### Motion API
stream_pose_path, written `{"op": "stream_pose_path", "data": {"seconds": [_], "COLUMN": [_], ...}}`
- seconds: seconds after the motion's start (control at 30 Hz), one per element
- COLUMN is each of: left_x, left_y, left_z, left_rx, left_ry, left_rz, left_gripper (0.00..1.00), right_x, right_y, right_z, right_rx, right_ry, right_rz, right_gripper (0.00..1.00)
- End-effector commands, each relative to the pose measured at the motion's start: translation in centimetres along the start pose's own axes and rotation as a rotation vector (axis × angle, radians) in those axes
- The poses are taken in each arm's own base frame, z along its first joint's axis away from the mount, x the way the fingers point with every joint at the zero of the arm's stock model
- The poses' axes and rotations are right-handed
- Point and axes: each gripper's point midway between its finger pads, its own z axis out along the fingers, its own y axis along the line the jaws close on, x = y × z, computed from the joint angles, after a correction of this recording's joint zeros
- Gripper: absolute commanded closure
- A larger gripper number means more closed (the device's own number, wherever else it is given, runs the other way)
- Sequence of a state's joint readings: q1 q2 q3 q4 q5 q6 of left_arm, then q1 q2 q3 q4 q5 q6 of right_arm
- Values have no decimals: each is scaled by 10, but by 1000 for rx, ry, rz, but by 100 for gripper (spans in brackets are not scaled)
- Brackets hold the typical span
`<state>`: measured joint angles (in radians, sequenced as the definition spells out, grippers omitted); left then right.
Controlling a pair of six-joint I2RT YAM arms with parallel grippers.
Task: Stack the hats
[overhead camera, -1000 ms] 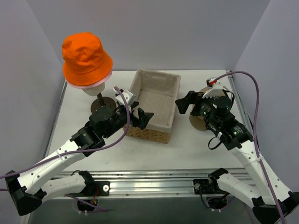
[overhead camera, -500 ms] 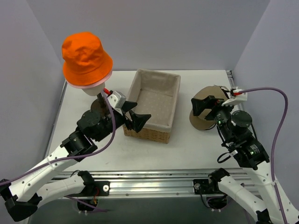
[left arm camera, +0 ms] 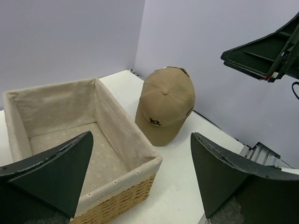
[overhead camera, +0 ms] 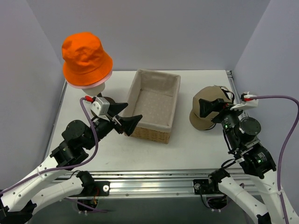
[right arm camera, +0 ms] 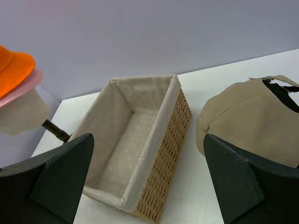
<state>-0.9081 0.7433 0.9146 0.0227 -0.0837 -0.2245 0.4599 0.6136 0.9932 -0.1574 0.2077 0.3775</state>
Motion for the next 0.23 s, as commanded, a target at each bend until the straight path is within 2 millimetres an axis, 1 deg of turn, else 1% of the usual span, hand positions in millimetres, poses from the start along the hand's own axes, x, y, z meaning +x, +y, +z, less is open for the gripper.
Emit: {"op": "stream_pose_path", "data": {"seconds": [0.0,0.07,0.2], "left_x": [-12,-12,-12], "left_y": [1,-1,-5], "left_z": [2,2,1], "left_rx": [-15,-4,13], "left_ry": [-51,-49,-49], "left_rz": [5,5,5], "left_gripper": [6,6,6], "right_x": [-24,-24,-19], "right_y": [1,2,1], "right_z": [-9,-9,-5], "right_rx": [2,-1,16], "right_ry": [-74,-76,-45], "right_rz": [21,22,18], "right_gripper": [0,0,0]}}
